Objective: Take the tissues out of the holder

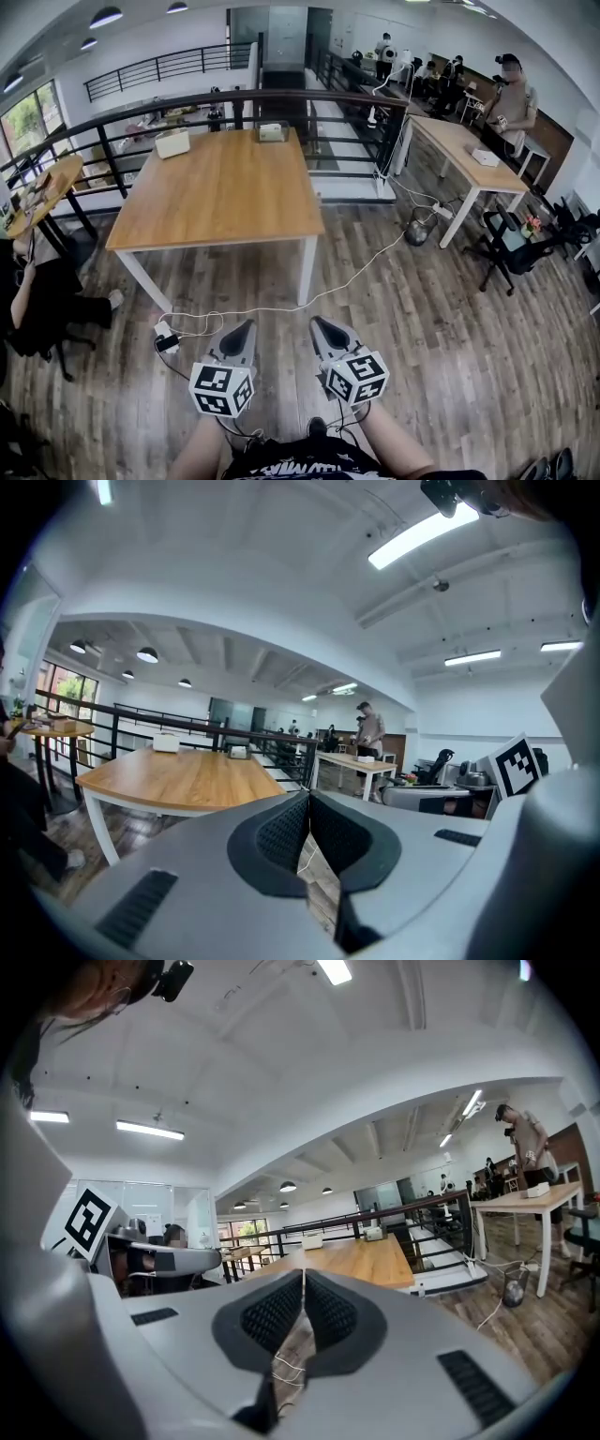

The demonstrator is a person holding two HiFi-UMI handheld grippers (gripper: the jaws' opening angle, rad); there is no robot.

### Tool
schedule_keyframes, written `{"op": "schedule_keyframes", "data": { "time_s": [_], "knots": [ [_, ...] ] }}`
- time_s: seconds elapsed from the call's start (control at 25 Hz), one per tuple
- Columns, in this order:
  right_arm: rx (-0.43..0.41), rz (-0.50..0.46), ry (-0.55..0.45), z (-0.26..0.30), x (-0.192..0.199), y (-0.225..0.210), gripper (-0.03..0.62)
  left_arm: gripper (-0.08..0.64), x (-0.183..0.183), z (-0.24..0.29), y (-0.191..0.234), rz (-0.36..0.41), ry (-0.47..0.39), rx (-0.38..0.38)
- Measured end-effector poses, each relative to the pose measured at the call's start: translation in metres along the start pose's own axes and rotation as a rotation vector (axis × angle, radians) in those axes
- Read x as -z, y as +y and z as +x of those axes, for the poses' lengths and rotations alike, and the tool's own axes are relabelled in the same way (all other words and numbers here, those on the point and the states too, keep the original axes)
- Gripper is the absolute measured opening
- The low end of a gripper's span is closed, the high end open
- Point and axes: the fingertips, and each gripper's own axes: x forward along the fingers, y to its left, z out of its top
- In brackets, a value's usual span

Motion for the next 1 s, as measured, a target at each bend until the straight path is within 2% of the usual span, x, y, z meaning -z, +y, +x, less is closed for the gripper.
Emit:
{"op": "schedule_keyframes", "data": {
  "time_s": [0.28,0.44,0.72,1.0],
  "knots": [
    [-0.047,-0.002,0.025,-0.004,-0.004,-0.075,0.018,0.014,0.003,0.060,-0.035,-0.019,-0.002,-0.052],
    [-0.047,0.018,0.054,-0.012,0.002,-0.118,0.018,0.014,0.002,0.088,-0.061,-0.023,-0.008,-0.064],
    [-0.054,0.092,0.034,-0.024,-0.006,-0.155,0.020,0.014,-0.003,0.120,-0.091,0.005,0.020,-0.037],
    [-0.028,0.098,0.028,-0.035,-0.008,-0.184,0.020,0.014,-0.017,0.154,-0.103,0.025,0.006,-0.008]
  ]
}}
